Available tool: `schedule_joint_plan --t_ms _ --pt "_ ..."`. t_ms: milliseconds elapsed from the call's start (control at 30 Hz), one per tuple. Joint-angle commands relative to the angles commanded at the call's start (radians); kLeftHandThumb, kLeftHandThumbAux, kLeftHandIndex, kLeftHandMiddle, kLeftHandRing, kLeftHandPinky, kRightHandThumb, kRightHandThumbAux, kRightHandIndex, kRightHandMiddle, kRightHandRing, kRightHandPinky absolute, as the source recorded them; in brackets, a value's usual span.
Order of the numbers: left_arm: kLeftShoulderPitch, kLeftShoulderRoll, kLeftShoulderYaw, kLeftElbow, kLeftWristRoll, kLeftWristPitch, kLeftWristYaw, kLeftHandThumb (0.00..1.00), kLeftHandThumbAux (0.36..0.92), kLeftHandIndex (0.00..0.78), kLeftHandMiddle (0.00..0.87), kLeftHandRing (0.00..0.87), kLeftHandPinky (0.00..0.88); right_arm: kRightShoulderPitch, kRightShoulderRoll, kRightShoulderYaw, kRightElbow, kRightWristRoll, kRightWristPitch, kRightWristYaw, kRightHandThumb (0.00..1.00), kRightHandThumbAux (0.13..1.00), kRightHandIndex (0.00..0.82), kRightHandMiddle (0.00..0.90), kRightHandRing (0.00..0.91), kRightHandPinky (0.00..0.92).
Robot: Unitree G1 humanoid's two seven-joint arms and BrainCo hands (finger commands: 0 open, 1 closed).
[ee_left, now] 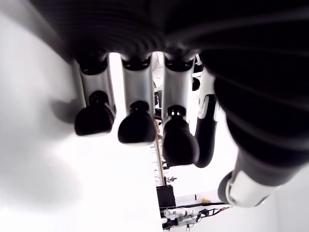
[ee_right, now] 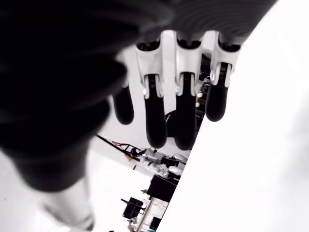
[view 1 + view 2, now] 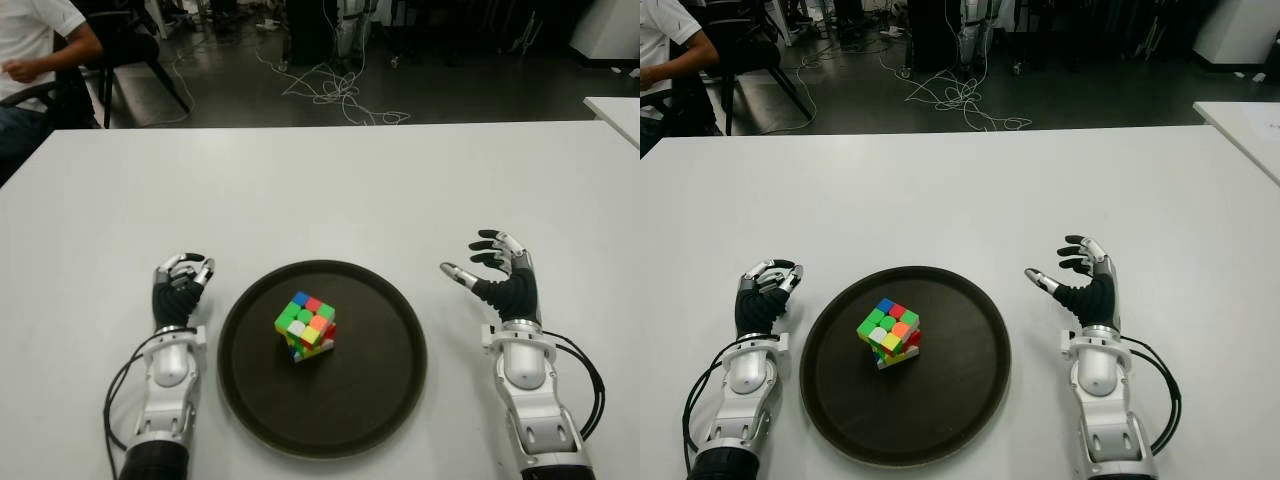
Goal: Pick up the Rubik's Cube and put it in the plate
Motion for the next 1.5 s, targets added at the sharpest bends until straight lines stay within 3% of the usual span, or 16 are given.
schedule_joint_plan --t_ms 233,567,1100,1500 --pt "0.009 0.009 -0.009 -0.011 0.015 0.008 0.005 0.716 0.699 0.445 0.822 0.831 0.817 0.016 0.018 -0.003 -0.003 0.003 0.068 -0.004 0.132 0.827 0.649 0.780 0.796 0.802" --pt "0.048 0.012 -0.021 -0.084 0.014 0.025 -0.027 0.713 0.701 0.445 0.818 0.834 0.823 0.024 0.027 -0.004 0.004 0.005 0.105 -0.018 0.092 0.858 0.685 0.798 0.818 0.815" --pt "0.085 -0.007 -0.015 -0.126 -0.004 -0.051 -0.050 0.713 0.701 0.445 0.822 0.845 0.845 0.082 0.008 0.009 0.009 0.003 0.019 -0.005 0.228 0.883 0.705 0.804 0.811 0.801" --pt "0.117 -0.033 -0.010 -0.176 -0.017 -0.051 -0.042 0.714 0.700 0.445 0.815 0.839 0.836 0.111 0.024 -0.003 0.019 0.054 -0.024 0.014 0.271 0.880 0.721 0.814 0.818 0.807"
